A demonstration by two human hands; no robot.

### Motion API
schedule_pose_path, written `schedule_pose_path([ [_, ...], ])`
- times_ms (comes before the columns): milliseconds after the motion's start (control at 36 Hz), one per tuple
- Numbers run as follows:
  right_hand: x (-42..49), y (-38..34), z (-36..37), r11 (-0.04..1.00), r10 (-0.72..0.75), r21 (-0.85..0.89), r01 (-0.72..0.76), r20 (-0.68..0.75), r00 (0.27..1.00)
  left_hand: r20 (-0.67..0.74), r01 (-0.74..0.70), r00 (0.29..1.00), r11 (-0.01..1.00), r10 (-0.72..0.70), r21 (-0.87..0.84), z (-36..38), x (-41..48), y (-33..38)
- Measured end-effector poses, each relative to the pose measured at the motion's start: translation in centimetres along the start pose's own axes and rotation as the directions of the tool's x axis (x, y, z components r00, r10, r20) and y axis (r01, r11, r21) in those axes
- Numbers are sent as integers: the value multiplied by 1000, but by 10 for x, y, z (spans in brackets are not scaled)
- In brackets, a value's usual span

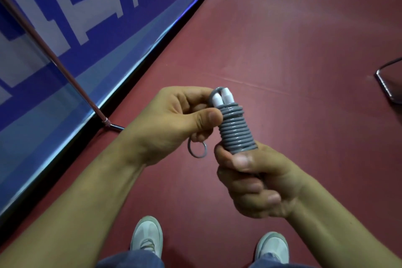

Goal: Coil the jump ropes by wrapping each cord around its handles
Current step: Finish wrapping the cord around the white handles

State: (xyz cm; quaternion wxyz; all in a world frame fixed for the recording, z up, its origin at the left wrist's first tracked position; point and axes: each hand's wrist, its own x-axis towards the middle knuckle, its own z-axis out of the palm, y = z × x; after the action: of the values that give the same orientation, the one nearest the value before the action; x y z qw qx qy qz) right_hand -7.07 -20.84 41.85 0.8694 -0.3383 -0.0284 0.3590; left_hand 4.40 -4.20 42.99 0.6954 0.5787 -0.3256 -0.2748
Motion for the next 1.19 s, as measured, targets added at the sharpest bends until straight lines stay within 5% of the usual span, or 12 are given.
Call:
schedule_pose_path([
  [83,3,4,-8,981,27,180,-76,263,964,132,27,991,996,-15,-88,0,1,2],
  [194,8,11,-11,938,25,307,-161,405,914,176,52,984,995,-36,-84,4,0,-1],
  [278,8,8,-13,972,57,213,-101,203,977,31,34,999,999,-33,-37,8,2,-7],
  [333,8,0,-12,1000,3,11,-1,-135,991,-71,56,996,998,-56,-12,6,3,-8],
  [417,11,-10,-6,889,-283,-458,4,-543,791,-230,116,969,987,-89,107,-2,3,-10],
  [528,24,2,3,668,-507,-723,-176,-616,602,-283,146,957,941,-57,304,5,6,-14],
  [639,27,13,1,540,-718,-833,-122,-532,449,-201,89,979,928,-16,362,11,4,-8],
  [750,14,3,4,634,-641,-770,73,-471,606,-147,32,989,942,19,334,4,-2,-1],
  [917,6,-6,9,876,-392,-430,218,-372,841,-117,-22,991,943,64,333,1,-4,7],
  [1194,-2,-4,-4,983,-182,-18,181,-22,983,-36,1,999,975,7,221,-2,-4,11],
])
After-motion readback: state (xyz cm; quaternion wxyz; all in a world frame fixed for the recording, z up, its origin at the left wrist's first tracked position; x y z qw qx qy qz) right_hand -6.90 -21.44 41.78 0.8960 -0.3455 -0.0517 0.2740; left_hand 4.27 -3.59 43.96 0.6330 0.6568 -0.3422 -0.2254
